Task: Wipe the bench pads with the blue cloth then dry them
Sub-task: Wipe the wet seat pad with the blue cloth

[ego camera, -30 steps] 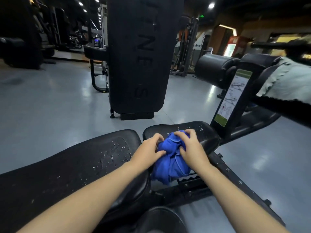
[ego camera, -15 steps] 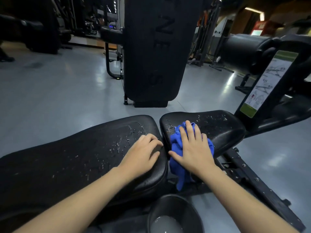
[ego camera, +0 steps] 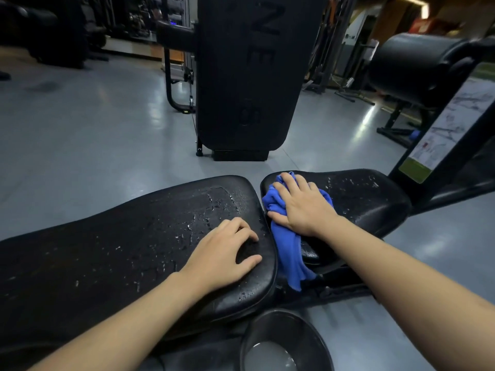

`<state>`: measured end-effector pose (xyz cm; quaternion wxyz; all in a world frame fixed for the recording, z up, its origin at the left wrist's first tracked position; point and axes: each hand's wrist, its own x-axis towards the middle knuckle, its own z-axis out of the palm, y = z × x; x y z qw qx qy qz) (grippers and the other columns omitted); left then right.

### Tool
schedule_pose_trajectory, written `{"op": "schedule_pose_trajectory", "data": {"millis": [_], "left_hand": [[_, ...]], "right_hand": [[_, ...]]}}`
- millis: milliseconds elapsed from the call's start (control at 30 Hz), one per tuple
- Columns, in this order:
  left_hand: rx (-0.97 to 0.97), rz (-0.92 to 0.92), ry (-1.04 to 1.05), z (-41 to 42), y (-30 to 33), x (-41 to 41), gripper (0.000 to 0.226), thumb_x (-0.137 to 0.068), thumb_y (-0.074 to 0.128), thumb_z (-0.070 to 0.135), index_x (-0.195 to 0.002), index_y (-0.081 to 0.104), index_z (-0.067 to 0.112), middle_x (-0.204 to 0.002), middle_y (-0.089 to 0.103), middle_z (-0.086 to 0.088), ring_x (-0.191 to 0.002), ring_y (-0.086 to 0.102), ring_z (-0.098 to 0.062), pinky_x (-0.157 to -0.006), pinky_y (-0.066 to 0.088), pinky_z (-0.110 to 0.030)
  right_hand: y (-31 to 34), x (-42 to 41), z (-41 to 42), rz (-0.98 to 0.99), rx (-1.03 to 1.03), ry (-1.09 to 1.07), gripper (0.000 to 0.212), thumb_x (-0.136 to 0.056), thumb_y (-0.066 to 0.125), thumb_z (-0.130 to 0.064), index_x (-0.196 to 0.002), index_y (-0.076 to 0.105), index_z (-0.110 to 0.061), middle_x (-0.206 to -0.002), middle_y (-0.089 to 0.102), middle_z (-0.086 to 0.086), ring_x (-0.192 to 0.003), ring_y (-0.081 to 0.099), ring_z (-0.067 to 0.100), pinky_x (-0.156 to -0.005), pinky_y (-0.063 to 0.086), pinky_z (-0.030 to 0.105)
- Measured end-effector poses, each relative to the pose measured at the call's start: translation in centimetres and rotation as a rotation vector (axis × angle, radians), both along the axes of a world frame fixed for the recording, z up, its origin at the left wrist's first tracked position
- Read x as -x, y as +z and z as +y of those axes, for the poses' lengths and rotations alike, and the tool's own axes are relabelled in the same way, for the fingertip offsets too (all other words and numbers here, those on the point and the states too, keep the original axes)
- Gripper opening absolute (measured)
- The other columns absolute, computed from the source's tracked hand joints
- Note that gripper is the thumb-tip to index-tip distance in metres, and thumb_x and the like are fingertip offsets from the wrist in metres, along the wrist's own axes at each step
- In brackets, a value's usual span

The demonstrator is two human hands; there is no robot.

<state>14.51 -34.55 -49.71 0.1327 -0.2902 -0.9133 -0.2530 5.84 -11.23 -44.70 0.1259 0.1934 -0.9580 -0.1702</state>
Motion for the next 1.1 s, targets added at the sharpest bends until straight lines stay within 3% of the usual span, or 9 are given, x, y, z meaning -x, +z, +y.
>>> {"op": "schedule_pose_trajectory", "data": {"millis": [200, 367, 700, 1000, 1100], "left_hand": [[0.004, -0.011, -0.016, -0.2, -0.1, 0.4, 0.037, -0.087, 0.056, 0.059, -0.115, 0.059, 0.035, -0.119, 0.048, 0.018, -0.104, 0.043, -0.005, -0.086, 0.033, -0.020], [-0.001, -0.022, -0.013, -0.1, 0.1, 0.6, 0.036, -0.087, 0.058, 0.058, -0.114, 0.058, 0.035, -0.117, 0.048, 0.018, -0.103, 0.042, -0.004, -0.085, 0.035, -0.022], [0.010, -0.072, -0.006, 0.1, 0.4, 0.7, 0.033, -0.085, 0.062, 0.056, -0.110, 0.059, 0.036, -0.112, 0.049, 0.017, -0.100, 0.043, -0.007, -0.088, 0.042, -0.029], [0.038, -0.116, 0.056, 1.1, 1.0, 0.5, 0.034, -0.084, 0.061, 0.056, -0.113, 0.058, 0.039, -0.114, 0.048, 0.018, -0.104, 0.045, -0.007, -0.084, 0.043, -0.029], [0.048, -0.109, 0.073, 1.2, 1.0, 0.4, 0.034, -0.084, 0.060, 0.057, -0.113, 0.058, 0.039, -0.113, 0.048, 0.017, -0.103, 0.045, -0.008, -0.084, 0.041, -0.029]], "right_hand": [[0.4, 5.0, -1.8, -0.054, 0.047, -0.023, 0.088, -0.079, 0.018, -0.072, -0.142, 0.044, -0.015, -0.148, 0.037, 0.011, -0.125, 0.040, 0.035, -0.097, 0.040, 0.050], [0.8, 5.6, -1.8, -0.061, 0.074, -0.039, 0.084, -0.076, 0.019, -0.068, -0.135, 0.050, -0.016, -0.138, 0.043, 0.008, -0.119, 0.042, 0.033, -0.094, 0.041, 0.048], [0.7, -3.4, 1.8, -0.012, 0.152, 0.043, 0.057, -0.076, 0.039, -0.048, -0.120, 0.057, -0.016, -0.130, 0.051, 0.007, -0.109, 0.048, 0.033, -0.086, 0.044, 0.045], [-0.3, -9.6, 7.0, 0.021, 0.277, -0.051, 0.065, -0.078, 0.051, -0.046, -0.131, 0.057, -0.010, -0.138, 0.049, 0.017, -0.120, 0.049, 0.039, -0.102, 0.043, 0.049], [0.0, -8.9, 7.1, 0.023, 0.301, -0.086, 0.066, -0.078, 0.048, -0.050, -0.131, 0.057, -0.011, -0.138, 0.049, 0.018, -0.117, 0.048, 0.039, -0.101, 0.044, 0.048]]}}
